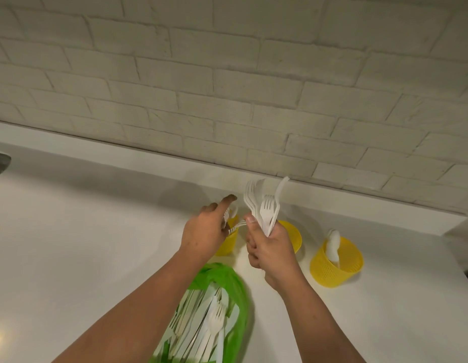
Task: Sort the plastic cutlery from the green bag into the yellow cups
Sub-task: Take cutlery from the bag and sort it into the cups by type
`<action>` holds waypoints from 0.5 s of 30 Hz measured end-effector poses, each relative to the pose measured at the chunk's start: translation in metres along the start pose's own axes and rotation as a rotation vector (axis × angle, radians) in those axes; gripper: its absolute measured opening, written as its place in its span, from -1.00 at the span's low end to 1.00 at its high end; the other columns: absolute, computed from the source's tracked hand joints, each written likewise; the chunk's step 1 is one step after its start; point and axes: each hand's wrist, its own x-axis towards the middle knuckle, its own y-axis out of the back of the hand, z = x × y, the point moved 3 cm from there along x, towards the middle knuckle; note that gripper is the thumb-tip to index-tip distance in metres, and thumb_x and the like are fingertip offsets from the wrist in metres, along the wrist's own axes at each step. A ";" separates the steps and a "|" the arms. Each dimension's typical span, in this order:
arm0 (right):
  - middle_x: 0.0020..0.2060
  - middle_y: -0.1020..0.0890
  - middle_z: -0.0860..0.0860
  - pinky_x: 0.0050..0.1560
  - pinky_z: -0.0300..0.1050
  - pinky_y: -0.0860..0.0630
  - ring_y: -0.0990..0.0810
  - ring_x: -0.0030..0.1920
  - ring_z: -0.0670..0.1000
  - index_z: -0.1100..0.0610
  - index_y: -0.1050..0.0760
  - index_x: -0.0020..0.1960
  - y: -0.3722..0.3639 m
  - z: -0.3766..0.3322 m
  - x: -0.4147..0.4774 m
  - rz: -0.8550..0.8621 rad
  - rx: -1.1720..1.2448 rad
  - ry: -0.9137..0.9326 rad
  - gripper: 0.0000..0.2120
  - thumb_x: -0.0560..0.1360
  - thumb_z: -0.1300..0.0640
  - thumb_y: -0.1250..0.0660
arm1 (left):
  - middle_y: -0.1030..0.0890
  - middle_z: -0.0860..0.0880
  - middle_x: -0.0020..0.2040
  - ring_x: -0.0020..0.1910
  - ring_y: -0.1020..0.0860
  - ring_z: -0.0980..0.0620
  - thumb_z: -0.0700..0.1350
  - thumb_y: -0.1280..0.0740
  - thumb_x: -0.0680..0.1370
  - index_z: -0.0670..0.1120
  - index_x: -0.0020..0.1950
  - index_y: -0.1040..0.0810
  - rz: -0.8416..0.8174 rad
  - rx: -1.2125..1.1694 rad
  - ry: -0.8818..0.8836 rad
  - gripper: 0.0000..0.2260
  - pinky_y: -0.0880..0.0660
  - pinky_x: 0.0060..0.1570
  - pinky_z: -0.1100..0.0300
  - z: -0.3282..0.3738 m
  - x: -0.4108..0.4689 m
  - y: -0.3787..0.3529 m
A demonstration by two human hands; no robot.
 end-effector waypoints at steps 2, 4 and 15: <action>-0.44 -0.38 0.04 -0.53 -0.27 -0.13 -0.20 -0.50 -0.05 0.19 -0.48 -0.05 0.000 0.002 -0.001 0.004 -0.006 -0.002 -0.79 0.66 0.07 -0.31 | -0.60 -0.03 0.05 0.00 -0.54 -0.12 -0.06 -0.57 0.38 0.13 0.30 -0.52 0.054 0.088 -0.029 -0.48 -0.52 -0.13 0.04 -0.004 0.000 -0.004; -0.42 -0.48 0.06 -0.55 -0.28 -0.16 -0.29 -0.49 -0.04 0.25 -0.52 0.02 0.001 0.003 -0.001 -0.001 0.018 -0.010 -0.78 0.67 0.08 -0.30 | -0.56 -0.08 0.16 0.09 -0.51 -0.16 -0.01 -0.60 0.34 0.11 0.15 -0.63 0.084 0.134 0.001 -0.60 -0.50 -0.02 -0.01 -0.005 -0.001 -0.003; -0.36 -0.55 0.11 -0.49 -0.23 -0.05 -0.20 -0.53 -0.02 0.25 -0.48 0.08 0.008 0.009 -0.005 -0.101 -0.033 -0.021 -0.72 0.69 0.01 -0.23 | -0.44 -0.12 0.37 0.47 -0.25 -0.13 0.14 -0.50 0.31 0.19 0.35 -0.50 -0.266 -0.091 0.211 -0.40 -0.18 0.29 0.06 -0.017 0.012 0.020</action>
